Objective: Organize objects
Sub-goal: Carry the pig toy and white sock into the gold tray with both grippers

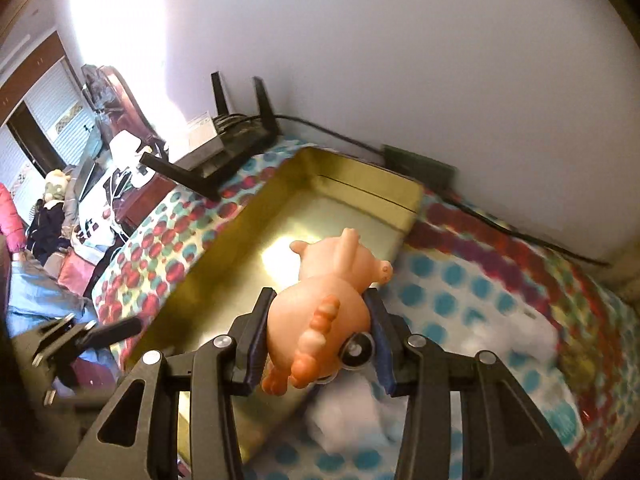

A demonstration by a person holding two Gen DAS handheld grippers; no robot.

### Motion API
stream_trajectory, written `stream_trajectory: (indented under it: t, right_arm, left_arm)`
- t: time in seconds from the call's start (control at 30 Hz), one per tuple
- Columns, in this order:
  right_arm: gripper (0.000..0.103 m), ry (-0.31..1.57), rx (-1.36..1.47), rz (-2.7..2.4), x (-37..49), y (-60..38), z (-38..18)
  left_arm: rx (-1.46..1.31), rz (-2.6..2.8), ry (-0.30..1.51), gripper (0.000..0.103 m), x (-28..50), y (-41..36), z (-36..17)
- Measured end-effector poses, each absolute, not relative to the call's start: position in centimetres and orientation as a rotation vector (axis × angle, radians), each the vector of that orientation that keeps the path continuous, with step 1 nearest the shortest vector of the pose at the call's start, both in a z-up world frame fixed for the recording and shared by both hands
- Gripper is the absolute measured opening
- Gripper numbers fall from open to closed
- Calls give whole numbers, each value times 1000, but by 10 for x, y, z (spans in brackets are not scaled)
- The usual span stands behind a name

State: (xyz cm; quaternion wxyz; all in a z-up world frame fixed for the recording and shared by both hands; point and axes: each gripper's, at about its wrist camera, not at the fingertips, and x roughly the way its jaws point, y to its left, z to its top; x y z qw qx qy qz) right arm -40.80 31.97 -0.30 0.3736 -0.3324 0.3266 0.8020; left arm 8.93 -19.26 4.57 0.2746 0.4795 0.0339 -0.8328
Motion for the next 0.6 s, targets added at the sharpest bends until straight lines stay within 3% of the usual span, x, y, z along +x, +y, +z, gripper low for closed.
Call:
stream_trajectory:
  t: [0.2, 0.6]
  right_arm:
    - [41, 848, -916, 2027, -463, 336, -19]
    - [44, 865, -972, 1963, -485, 340, -46]
  left_arm:
    - [1272, -2252, 34, 52, 105, -208, 51]
    - [1338, -2295, 33, 52, 110, -216, 48]
